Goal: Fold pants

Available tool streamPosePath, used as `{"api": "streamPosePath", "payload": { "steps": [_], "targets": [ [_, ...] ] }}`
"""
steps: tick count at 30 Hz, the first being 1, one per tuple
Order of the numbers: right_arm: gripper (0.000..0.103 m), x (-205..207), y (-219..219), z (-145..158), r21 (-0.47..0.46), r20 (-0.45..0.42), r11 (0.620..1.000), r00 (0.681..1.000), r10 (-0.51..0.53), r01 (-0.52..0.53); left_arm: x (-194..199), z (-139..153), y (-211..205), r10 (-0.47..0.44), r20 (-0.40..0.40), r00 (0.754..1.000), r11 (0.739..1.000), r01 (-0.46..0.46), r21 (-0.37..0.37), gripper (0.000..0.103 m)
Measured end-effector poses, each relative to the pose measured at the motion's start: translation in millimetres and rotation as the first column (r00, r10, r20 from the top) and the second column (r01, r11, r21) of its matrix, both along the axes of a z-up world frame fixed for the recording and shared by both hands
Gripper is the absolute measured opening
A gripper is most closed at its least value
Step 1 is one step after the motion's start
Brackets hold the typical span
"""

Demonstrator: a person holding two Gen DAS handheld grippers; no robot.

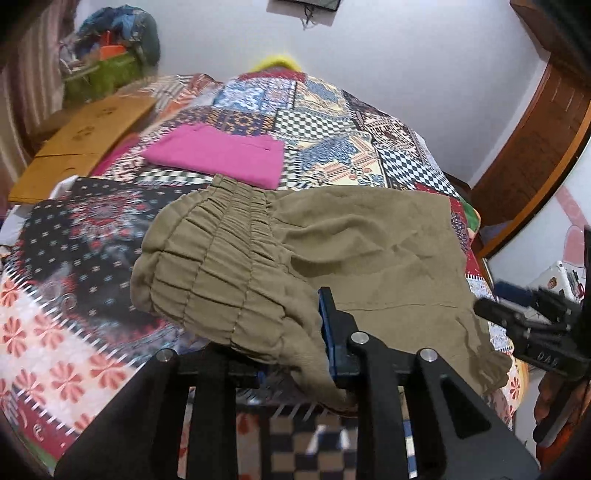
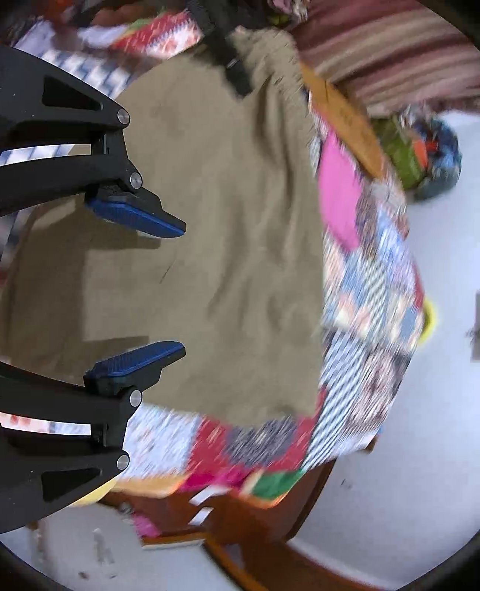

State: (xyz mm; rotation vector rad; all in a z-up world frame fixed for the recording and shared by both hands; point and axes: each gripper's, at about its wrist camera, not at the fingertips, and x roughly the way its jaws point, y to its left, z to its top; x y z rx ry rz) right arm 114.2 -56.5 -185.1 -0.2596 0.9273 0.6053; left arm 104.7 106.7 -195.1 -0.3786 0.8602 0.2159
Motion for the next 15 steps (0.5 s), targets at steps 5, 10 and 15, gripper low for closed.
{"api": "streamPosePath", "payload": {
  "steps": [5,10,15],
  "targets": [
    [0.054,-16.6,59.7,-7.0,0.031,-0.052,0.992,0.991,0.125,-0.123,-26.2,8.8,5.1,0.028,0.034,0.999,0.999,-0.030,0.045,0.023],
    [0.054,-31.7,91.4,-45.4,-0.022,-0.148,0.974,0.964,0.219,-0.225,-39.9,15.5,5.8,0.029,0.059,0.998,0.996,-0.034,0.081,0.022],
    [0.054,-24.1,85.8,-42.7,0.016,-0.197,0.977,0.958,0.210,-0.211,-37.8,23.9,1.2,0.016,0.090,0.996,0.997,-0.023,0.076,0.021]
  ]
}}
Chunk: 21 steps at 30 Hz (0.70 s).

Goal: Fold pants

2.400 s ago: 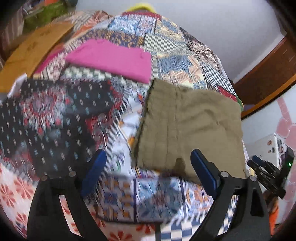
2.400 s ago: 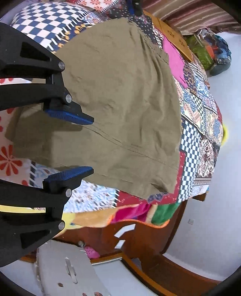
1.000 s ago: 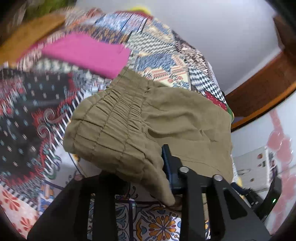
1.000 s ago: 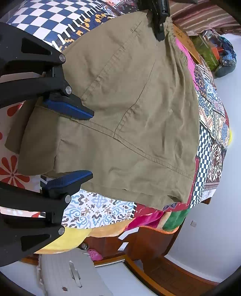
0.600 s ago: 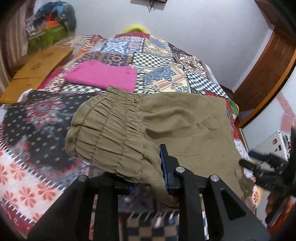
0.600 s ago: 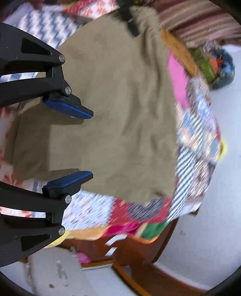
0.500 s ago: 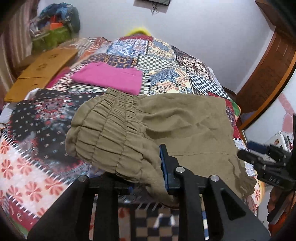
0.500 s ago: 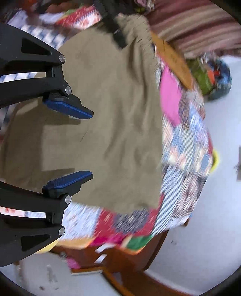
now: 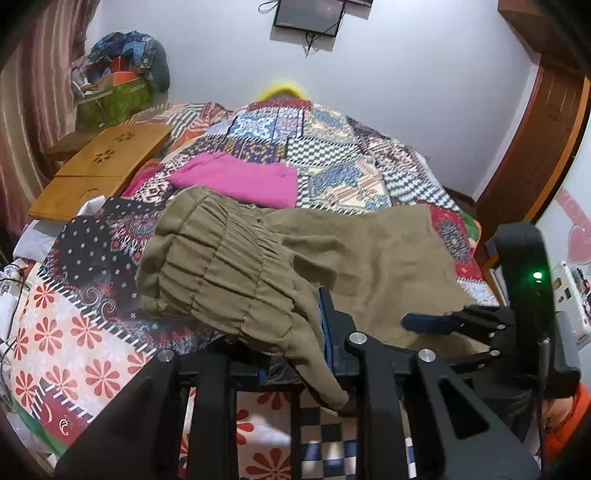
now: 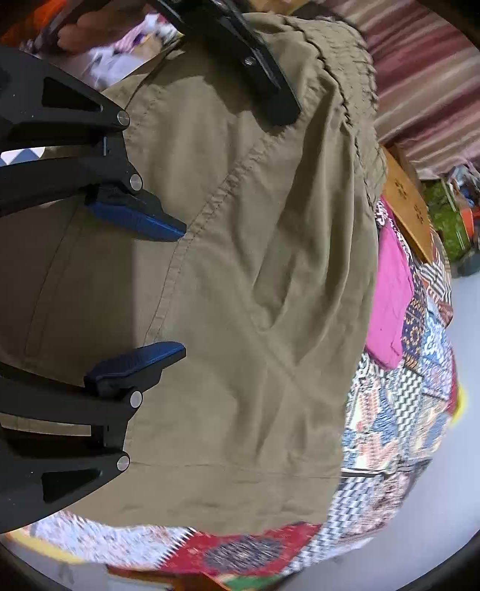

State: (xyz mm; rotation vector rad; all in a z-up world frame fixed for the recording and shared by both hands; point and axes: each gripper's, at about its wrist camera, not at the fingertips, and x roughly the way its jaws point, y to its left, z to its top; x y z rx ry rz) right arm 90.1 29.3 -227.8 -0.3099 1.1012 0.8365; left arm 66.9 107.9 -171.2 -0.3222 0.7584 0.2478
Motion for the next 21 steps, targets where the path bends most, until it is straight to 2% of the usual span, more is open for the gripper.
{"api": "streamPosePath", "payload": {
  "steps": [3,8,12,16,18,21],
  "targets": [
    [0.054,3.8,-8.1,6.1,0.031,-0.014,0.999,0.999,-0.029,0.029,2.3,11.9,-8.1,-0.018,0.028,0.999,0.999,0.017,0.036,0.020],
    [0.054,3.3,-32.8,28.1,0.057,0.062,0.994,0.993,-0.098,0.095,6.3,32.8,-30.1,-0.075,0.064,0.995,0.988,0.066,0.136,0.020],
    [0.054,5.4,-73.3,36.8,0.076,0.088,0.982,0.980,-0.181,0.174,11.2,45.7,-45.2,-0.113,0.088,0.990,0.980,0.096,0.176,0.020],
    [0.054,13.1,-91.3,20.6,0.034,0.083,0.970,0.967,-0.241,0.239,19.8,56.7,-59.2,-0.159,0.107,0.981,0.976,0.140,0.164,0.020],
    [0.054,20.2,-88.0,5.9,0.004,0.035,0.974,0.973,-0.227,0.227,23.9,61.6,-67.0,-0.183,0.119,0.976,0.974,0.163,0.159,0.020],
    [0.055,15.8,-85.3,-6.3,0.003,0.029,0.977,0.977,-0.211,0.211,30.5,66.6,-81.0,-0.219,0.124,0.968,0.968,0.199,0.156,0.019]
  ]
}}
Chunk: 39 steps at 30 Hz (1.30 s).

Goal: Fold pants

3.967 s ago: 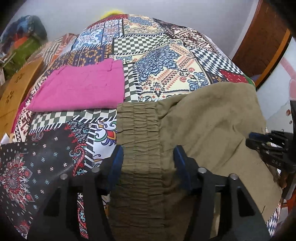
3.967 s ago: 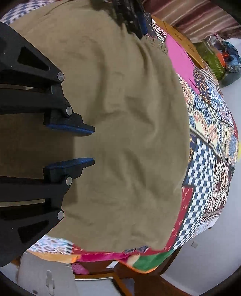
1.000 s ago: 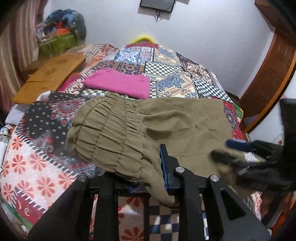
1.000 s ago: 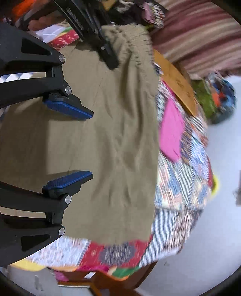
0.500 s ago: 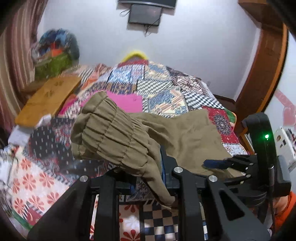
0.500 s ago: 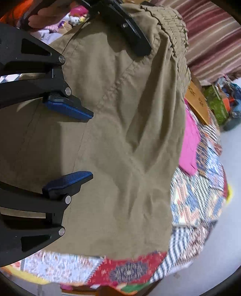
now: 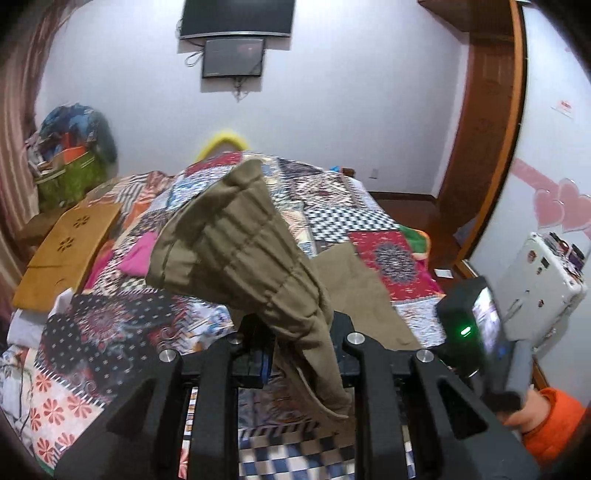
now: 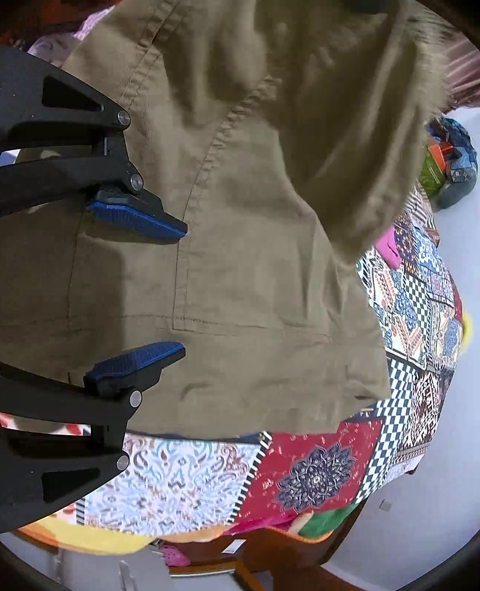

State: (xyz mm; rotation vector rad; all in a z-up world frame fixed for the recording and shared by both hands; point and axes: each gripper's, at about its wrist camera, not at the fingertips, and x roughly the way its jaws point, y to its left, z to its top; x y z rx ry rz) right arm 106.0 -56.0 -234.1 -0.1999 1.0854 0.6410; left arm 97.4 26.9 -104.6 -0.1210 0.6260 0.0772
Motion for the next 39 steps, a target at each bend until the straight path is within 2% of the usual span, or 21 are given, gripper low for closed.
{"api": "streamPosePath", "payload": {
  "steps": [6,12,14,17,20,25,27,31,36,39],
  "targets": [
    [0.054,3.7,-13.3,4.3,0.067,-0.040,0.998,0.999,-0.017,0.019,11.7,7.4,-26.5,-0.055,0.001,0.998,0.998,0.055,0.032,0.019],
    [0.055,-3.2,-59.1,28.2,0.124,0.020,0.987,0.994,-0.107,0.103,19.4,11.1,-44.7,-0.109,-0.007,0.994,0.993,0.109,0.054,0.019],
    [0.055,-3.8,-71.9,28.9,0.114,0.029,0.985,0.991,-0.133,0.129,22.0,11.6,-52.6,-0.132,-0.010,0.991,0.989,0.132,0.069,0.019],
    [0.055,-5.8,-84.0,18.7,0.068,0.028,0.986,0.987,-0.156,0.154,26.6,10.4,-61.5,-0.159,-0.015,0.987,0.984,0.160,0.076,0.019],
    [0.054,-7.0,-85.0,-4.5,0.041,-0.030,0.988,0.989,-0.146,0.147,33.4,8.0,-72.1,-0.188,-0.024,0.982,0.980,0.189,0.070,0.019],
    [0.054,-4.1,-86.5,-11.1,0.080,-0.045,0.984,0.987,-0.156,0.159,48.6,0.3,-88.8,-0.238,-0.057,0.970,0.970,0.241,0.046,0.019],
    [0.054,-1.6,-94.4,-7.5,0.103,-0.055,0.978,0.983,-0.177,0.182,55.1,-4.7,-96.6,-0.263,-0.080,0.962,0.963,0.266,0.035,0.018],
    [0.054,-4.4,-119.7,5.9,0.120,-0.006,0.961,0.969,-0.248,0.247,66.8,-16.4,-114.4,-0.308,-0.131,0.942,0.949,0.314,0.022,0.018],
    [0.054,-9.8,-159.0,20.2,0.139,0.026,0.931,0.939,-0.343,0.337,76.8,-37.8,-139.5,-0.352,-0.198,0.915,0.929,0.367,0.044,0.018],
    [0.054,-12.7,-176.8,24.5,0.146,0.028,0.914,0.922,-0.386,0.378,84.6,-54.3,-155.1,-0.373,-0.263,0.890,0.915,0.399,0.052,0.018]
  ]
}}
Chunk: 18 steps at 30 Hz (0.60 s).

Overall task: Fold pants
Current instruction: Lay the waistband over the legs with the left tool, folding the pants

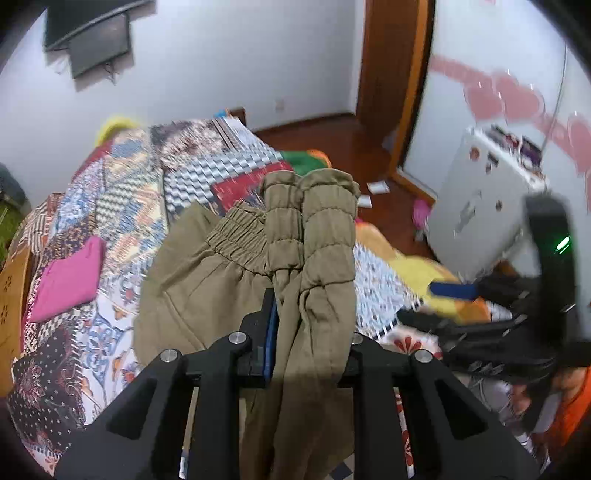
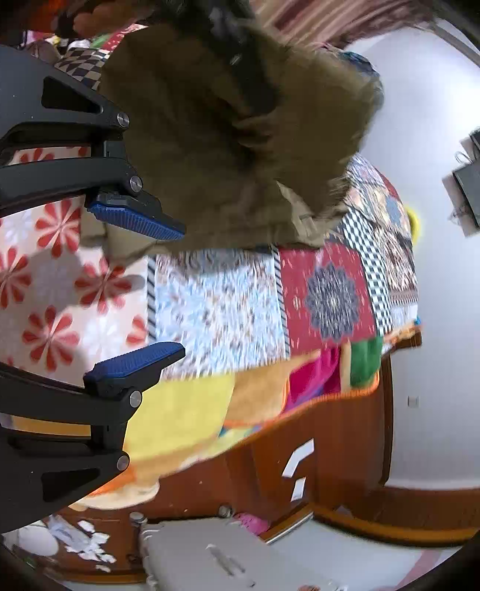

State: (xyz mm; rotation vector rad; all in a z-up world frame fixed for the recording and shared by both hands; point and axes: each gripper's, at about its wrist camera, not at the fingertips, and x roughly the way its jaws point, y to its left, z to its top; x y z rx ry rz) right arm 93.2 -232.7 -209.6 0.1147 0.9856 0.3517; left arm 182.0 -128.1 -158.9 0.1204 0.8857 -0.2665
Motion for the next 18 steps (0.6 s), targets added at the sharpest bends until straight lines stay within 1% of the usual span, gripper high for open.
{"api": "streamPosePath", "payload": {
  "steps": [3,6,8,10,11,12,13,14,15,16,18],
  "targets": [
    [0.054,-2.0,-11.9,1.4,0.003,0.003,0.999,0.999,-0.035,0.035,4.5,-17.9,-14.2,-0.033,-0.067,0.997,0.999,0.035,0.036,0.019],
    [0.054,-2.3,-19.0,0.3,0.011,0.003,0.998,0.998,-0.055,0.055,1.1,-31.1,-25.3,-0.051,-0.106,0.993,0.995,0.060,0.079,0.020],
    [0.054,1.1,-20.8,-1.9,0.013,0.006,0.998,0.998,-0.062,0.062,-1.7,-37.1,-30.5,-0.058,-0.124,0.991,0.991,0.072,0.110,0.024],
    [0.054,0.0,-21.7,0.3,0.015,0.009,0.998,0.998,-0.066,0.065,-5.3,-41.0,-31.8,-0.061,-0.141,0.988,0.989,0.079,0.124,0.031],
    [0.054,-1.6,-22.9,0.9,0.015,0.012,0.998,0.998,-0.066,0.066,-6.4,-41.5,-31.8,-0.061,-0.147,0.987,0.989,0.079,0.123,0.032],
    [0.054,-2.5,-23.4,2.4,0.015,0.016,0.998,0.998,-0.067,0.067,-6.7,-41.5,-30.5,-0.059,-0.153,0.987,0.990,0.078,0.121,0.036],
    [0.054,-3.6,-23.9,4.1,0.016,0.021,0.998,0.997,-0.068,0.067,-8.1,-41.5,-28.9,-0.060,-0.159,0.985,0.990,0.079,0.115,0.047],
    [0.054,-3.3,-24.0,4.8,0.018,0.025,0.998,0.997,-0.068,0.067,-10.7,-39.5,-26.0,-0.063,-0.164,0.984,0.993,0.079,0.089,0.054],
    [0.054,-4.0,-23.6,6.0,0.020,0.028,0.998,0.997,-0.067,0.066,-12.5,-36.6,-23.1,-0.068,-0.163,0.984,0.995,0.079,0.059,0.067],
    [0.054,-4.0,-22.5,6.8,0.021,0.032,0.998,0.997,-0.066,0.065,-14.2,-33.5,-20.4,-0.071,-0.161,0.984,0.996,0.077,0.033,0.073],
    [0.054,-4.4,-21.2,9.7,0.023,0.040,0.998,0.997,-0.064,0.063,-18.6,-25.7,-15.7,-0.066,-0.146,0.987,0.998,0.067,0.005,0.074]
  ]
}}
